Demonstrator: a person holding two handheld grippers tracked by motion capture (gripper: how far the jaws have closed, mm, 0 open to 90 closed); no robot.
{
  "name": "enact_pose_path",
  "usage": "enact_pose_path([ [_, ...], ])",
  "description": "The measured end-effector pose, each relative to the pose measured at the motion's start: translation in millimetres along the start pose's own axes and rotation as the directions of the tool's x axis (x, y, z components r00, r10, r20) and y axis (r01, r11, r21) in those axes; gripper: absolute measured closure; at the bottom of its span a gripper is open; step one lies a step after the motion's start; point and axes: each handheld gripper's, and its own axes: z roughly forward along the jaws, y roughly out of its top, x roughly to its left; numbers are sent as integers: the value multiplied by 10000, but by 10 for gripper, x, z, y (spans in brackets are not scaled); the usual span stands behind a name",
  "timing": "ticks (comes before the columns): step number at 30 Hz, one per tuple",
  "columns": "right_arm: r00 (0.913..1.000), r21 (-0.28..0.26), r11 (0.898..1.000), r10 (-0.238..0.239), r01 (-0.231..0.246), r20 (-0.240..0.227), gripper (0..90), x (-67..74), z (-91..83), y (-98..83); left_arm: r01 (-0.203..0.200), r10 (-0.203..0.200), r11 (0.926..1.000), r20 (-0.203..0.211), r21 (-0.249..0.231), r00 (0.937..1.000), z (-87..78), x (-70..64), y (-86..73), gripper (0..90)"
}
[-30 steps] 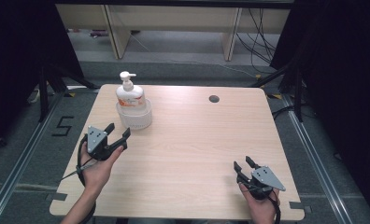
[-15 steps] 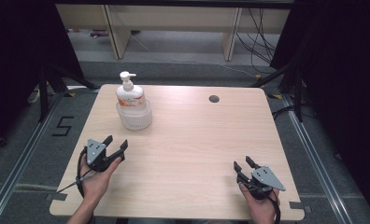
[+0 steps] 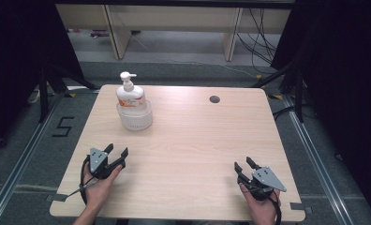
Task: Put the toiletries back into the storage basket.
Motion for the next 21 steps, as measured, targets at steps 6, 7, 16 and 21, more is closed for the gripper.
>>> enact_pose_path([
  [6,9999,2,9999,-104,104,6,490,-11,-1,0,-29,28,10000,-119,-65,9999,-25,-22,-5,365],
  [7,9999,12,9999,-122,122,22,490,-14,1,0,-35,34,10000,-131,-78,9999,-24,-24,-6,365],
  [16,10000,28,10000,-38,38,49,488,-15,-4,1,31,-32,10000,-55,-93,10000,-25,-3,-4,367],
  [21,9999,43,10000,78,-79,71,485,-22,-1,4,21,-21,10000,22,-44,10000,-19,-3,-2,370],
])
